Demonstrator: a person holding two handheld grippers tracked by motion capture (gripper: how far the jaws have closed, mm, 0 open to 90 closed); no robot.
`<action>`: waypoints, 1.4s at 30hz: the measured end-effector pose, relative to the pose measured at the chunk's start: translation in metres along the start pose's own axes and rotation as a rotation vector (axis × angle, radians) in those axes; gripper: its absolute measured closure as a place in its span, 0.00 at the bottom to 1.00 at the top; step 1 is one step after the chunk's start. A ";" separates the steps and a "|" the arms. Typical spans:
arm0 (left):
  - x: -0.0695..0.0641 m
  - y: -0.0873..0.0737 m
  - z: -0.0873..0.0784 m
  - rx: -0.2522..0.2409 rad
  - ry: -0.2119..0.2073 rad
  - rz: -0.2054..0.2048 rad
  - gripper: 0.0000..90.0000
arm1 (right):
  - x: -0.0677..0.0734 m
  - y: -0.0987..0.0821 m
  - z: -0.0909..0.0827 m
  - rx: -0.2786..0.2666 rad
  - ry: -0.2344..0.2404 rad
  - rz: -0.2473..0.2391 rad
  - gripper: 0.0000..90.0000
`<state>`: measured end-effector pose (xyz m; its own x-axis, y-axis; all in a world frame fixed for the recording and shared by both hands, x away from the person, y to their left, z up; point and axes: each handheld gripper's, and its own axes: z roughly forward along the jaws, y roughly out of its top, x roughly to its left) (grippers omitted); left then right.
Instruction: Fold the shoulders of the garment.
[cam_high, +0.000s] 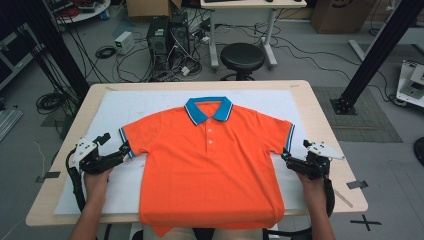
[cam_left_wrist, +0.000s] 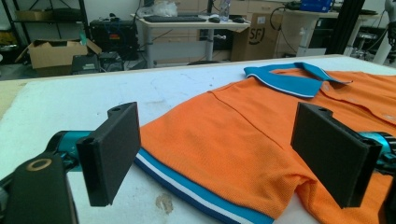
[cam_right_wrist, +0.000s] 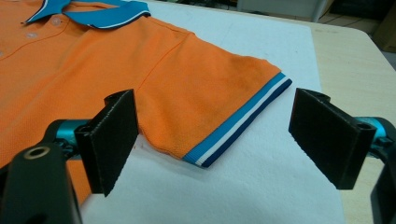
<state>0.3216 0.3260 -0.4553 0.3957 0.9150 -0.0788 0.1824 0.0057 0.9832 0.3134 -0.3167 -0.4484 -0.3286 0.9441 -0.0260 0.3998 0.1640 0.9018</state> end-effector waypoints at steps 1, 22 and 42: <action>0.000 0.000 0.000 -0.003 0.000 -0.004 0.18 | 0.000 0.000 0.000 0.001 0.002 0.001 0.18; 0.001 0.000 0.001 0.003 0.013 -0.015 0.18 | -0.004 0.001 0.002 0.021 0.002 0.034 0.18; 0.001 0.002 0.005 0.050 0.002 -0.009 0.18 | 0.016 0.031 -0.004 0.137 -0.018 0.087 0.18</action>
<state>0.3267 0.3248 -0.4543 0.3923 0.9157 -0.0875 0.2306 -0.0058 0.9730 0.3172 -0.2976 -0.4188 -0.2731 0.9611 0.0409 0.5395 0.1178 0.8337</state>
